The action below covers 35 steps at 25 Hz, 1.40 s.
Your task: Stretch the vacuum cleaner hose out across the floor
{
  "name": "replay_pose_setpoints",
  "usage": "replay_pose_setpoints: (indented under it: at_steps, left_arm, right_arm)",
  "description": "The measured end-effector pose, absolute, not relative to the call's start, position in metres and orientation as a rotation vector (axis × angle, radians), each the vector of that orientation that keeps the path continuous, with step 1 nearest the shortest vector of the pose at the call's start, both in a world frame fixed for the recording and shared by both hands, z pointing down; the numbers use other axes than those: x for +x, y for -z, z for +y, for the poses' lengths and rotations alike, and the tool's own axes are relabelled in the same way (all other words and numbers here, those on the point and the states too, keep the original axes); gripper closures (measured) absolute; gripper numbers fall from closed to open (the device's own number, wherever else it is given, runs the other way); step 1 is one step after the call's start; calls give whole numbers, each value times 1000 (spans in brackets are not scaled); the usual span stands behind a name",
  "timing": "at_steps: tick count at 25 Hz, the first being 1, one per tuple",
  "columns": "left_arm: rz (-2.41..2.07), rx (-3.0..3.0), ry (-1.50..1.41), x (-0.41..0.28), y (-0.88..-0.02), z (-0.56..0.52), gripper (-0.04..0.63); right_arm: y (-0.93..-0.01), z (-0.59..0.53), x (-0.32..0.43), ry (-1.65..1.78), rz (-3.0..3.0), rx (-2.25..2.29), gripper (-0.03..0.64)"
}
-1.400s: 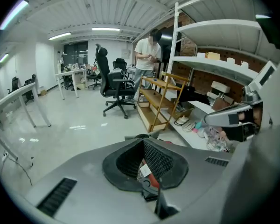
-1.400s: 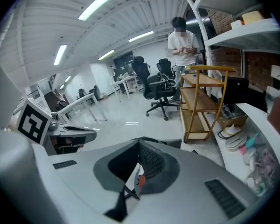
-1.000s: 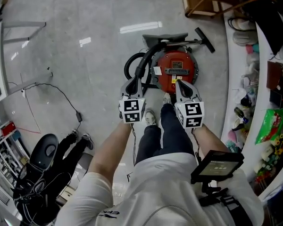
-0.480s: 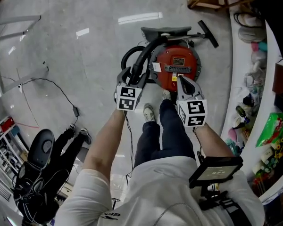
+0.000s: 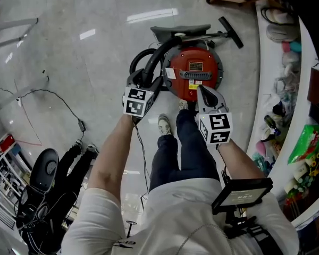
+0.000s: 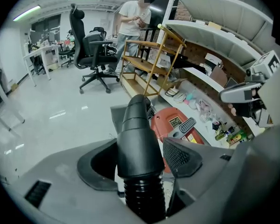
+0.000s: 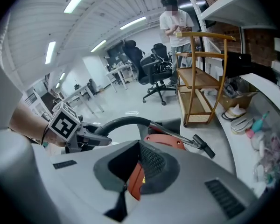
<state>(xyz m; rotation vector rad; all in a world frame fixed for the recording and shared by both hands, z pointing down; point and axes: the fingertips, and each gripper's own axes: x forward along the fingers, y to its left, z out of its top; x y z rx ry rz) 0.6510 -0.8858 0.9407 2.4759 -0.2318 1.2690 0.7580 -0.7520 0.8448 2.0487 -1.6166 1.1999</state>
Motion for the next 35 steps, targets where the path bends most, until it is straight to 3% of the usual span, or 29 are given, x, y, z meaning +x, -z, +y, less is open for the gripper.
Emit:
replay_pose_setpoints:
  at_steps: [17, 20, 35]
  left_arm:
    - [-72, 2366, -1370, 674, -963, -886, 327]
    - [-105, 2339, -1384, 673, -963, -890, 382]
    - [-117, 2352, -1312, 703, -917, -860, 387]
  right_arm:
    - [-853, -738, 764, -1223, -1586, 2066, 618]
    - [-853, -741, 764, -1226, -1585, 2068, 618]
    - [-837, -760, 782, -1194, -1588, 2118, 618]
